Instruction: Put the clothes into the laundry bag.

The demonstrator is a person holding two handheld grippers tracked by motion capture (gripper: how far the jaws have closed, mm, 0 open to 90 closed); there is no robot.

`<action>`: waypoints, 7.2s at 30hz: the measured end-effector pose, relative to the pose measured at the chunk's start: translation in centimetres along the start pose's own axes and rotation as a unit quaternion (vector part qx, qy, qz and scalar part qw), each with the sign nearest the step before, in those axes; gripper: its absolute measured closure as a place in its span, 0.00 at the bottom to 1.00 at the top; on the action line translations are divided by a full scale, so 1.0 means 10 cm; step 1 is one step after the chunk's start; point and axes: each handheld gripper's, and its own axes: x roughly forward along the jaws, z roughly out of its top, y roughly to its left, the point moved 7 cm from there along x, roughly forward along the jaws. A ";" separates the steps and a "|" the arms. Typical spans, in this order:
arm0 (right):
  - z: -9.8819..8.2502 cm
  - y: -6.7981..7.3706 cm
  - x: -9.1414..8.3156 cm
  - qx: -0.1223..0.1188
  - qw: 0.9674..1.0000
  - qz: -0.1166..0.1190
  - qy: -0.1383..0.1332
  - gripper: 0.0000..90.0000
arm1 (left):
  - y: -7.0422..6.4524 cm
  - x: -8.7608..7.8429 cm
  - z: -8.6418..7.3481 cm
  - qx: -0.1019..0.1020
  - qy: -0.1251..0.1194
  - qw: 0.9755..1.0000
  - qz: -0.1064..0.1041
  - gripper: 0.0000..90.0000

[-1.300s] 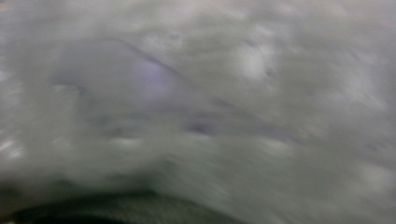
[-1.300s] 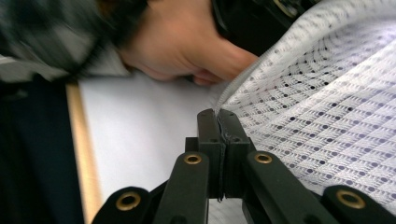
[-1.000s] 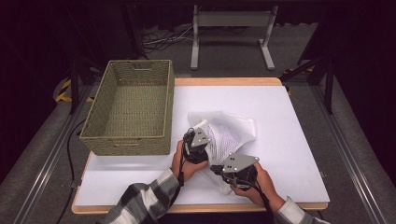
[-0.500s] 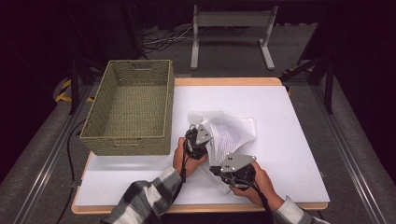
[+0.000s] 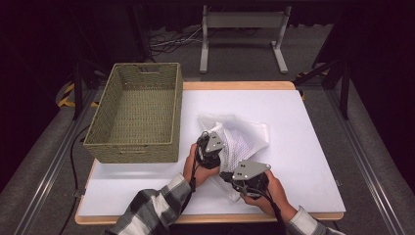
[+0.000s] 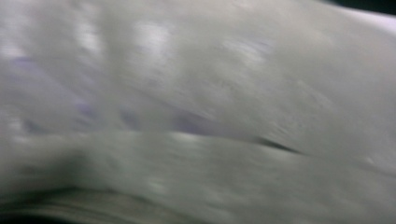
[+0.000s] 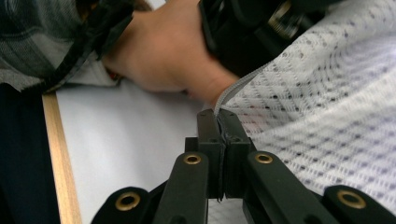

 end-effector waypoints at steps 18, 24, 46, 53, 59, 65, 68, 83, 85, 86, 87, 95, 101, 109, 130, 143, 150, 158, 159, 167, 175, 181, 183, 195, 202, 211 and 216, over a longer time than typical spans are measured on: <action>-0.01 0.13 0.07 -0.009 1.000 0.022 0.013 1.00 | 0.15 0.17 -0.08 -0.008 0.035 0.998 0.060 0.93; -0.02 0.12 0.08 -0.001 1.000 0.025 0.012 1.00 | 0.22 0.11 -0.09 -0.020 0.027 0.996 0.085 0.95; 0.04 0.02 -0.08 0.003 1.000 0.007 -0.014 0.98 | 0.00 -0.48 -0.31 0.044 0.039 0.998 -0.026 0.60; 0.06 0.00 -0.10 0.011 1.000 0.007 -0.022 0.98 | 0.05 -0.44 -0.25 0.035 0.013 0.999 -0.010 0.98; 0.05 -0.01 -0.11 0.019 0.999 0.015 -0.023 0.99 | -0.12 -0.19 -0.24 0.051 0.035 0.997 -0.042 1.00; 0.03 -0.04 -0.13 0.023 1.000 0.011 -0.018 0.99 | -0.06 -0.21 -0.31 0.073 0.067 0.994 -0.047 0.86; 0.02 -0.07 -0.15 0.027 0.999 0.008 -0.020 0.99 | -0.05 -0.26 -0.33 0.054 0.063 0.994 -0.075 0.70; 0.03 -0.03 -0.14 0.032 0.999 0.027 -0.017 0.99 | 0.01 -0.09 -0.37 0.062 0.112 0.991 -0.035 0.87; 0.03 -0.01 -0.12 0.032 0.999 0.033 -0.012 0.99 | 0.03 -0.08 -0.35 0.059 0.107 0.992 -0.027 0.97; 0.02 0.00 -0.11 0.033 0.999 0.037 -0.010 0.99 | 0.03 -0.07 -0.35 0.055 0.107 0.992 -0.027 0.98; 0.01 0.00 -0.10 0.030 0.999 0.038 -0.006 0.99 | 0.04 -0.06 -0.35 0.056 0.106 0.992 -0.026 0.98; -0.05 0.03 -0.04 0.027 0.998 0.055 0.019 1.00 | 0.21 -0.02 -0.24 0.041 0.089 0.994 0.042 0.99; -0.09 0.01 0.00 0.031 0.997 0.056 0.034 1.00 | 0.33 0.08 -0.27 0.038 0.105 0.991 0.080 0.99; -0.05 -0.06 -0.06 0.030 0.999 0.015 0.014 1.00 | 0.27 -0.07 -0.25 0.012 0.082 0.996 0.030 0.75; 0.03 -0.07 -0.14 0.028 1.000 0.009 -0.006 1.00 | 0.20 -0.22 -0.44 0.005 0.146 0.989 -0.002 0.63; 0.01 0.00 -0.08 0.024 0.999 0.030 0.002 0.99 | 0.21 0.01 -0.30 -0.057 0.114 0.991 -0.030 0.99; -0.01 0.03 -0.06 0.023 0.999 0.043 0.010 0.99 | 0.28 0.07 -0.26 -0.052 0.096 0.994 -0.017 0.95; -0.08 -0.03 -0.02 0.033 0.999 0.039 0.017 0.99 | 0.20 -0.10 -0.31 0.009 0.104 0.994 -0.023 0.65; -0.08 -0.04 -0.02 0.033 0.999 0.036 0.017 0.99 | 0.19 -0.13 -0.32 0.015 0.109 0.994 -0.023 0.61; -0.03 -0.07 -0.08 0.036 0.999 0.029 0.004 0.99 | 0.05 -0.43 -0.40 0.054 0.106 0.992 -0.050 0.53; -0.02 -0.08 -0.10 0.039 0.999 0.030 0.000 0.99 | 0.14 -0.68 -0.47 0.053 0.098 0.993 -0.031 0.65; 0.01 -0.03 -0.09 0.032 0.999 0.035 -0.002 0.99 | 0.21 -0.53 -0.47 0.044 0.112 0.992 0.043 0.75; 0.02 -0.01 -0.09 0.027 0.999 0.037 -0.001 0.99 | 0.23 -0.42 -0.49 0.024 0.130 0.990 0.055 0.74; 0.01 0.01 -0.10 0.026 0.999 0.039 -0.001 0.99 | 0.36 -0.17 -0.44 -0.019 0.138 0.986 0.095 0.98; 0.01 0.01 -0.09 0.028 0.999 0.043 0.000 0.99 | 0.19 -0.09 -0.19 -0.029 0.062 0.997 0.025 0.99; 0.03 0.09 -0.10 0.021 0.998 0.066 -0.001 1.00 | 0.10 0.18 -0.10 -0.040 0.055 0.998 0.012 0.99; 0.03 0.12 -0.09 0.018 0.997 0.071 0.003 1.00 | 0.15 0.24 -0.08 -0.060 0.051 0.997 0.016 0.99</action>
